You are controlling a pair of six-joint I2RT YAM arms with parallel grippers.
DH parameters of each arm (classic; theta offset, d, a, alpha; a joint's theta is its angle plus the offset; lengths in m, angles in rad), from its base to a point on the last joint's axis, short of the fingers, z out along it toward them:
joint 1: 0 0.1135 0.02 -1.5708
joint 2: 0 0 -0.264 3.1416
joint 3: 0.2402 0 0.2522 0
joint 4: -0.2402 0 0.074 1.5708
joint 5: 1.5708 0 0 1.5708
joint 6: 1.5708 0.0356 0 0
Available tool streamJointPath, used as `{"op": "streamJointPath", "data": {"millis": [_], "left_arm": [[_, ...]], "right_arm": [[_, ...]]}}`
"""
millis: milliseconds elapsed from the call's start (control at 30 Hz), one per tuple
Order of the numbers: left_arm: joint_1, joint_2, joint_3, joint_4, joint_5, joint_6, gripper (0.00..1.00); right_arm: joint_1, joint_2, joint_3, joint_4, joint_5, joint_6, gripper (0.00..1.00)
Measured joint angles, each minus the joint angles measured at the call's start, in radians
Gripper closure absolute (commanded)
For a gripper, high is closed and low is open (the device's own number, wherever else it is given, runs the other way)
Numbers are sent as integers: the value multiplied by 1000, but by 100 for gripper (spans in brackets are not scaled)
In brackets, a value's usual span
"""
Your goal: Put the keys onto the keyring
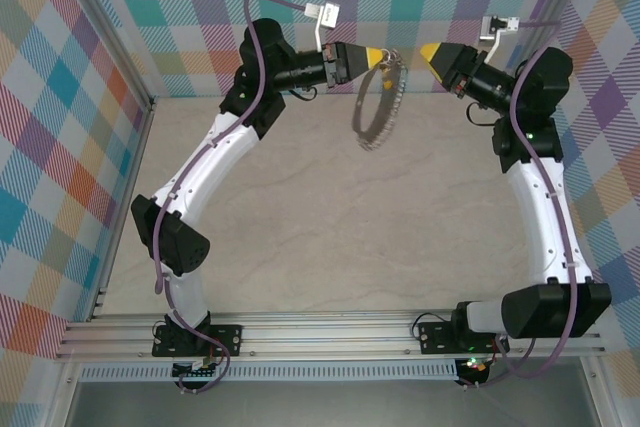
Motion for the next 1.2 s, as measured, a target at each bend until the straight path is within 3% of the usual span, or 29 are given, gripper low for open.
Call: {"op": "streamJointPath", "data": {"millis": [367,1200], "left_arm": [[0,23,26,94,32,-71,100],[-6,30,42,153,69,-126,100]], "right_arm": [[97,7,6,87,-21,44,79],[143,71,100,97,-51,42,78]]}}
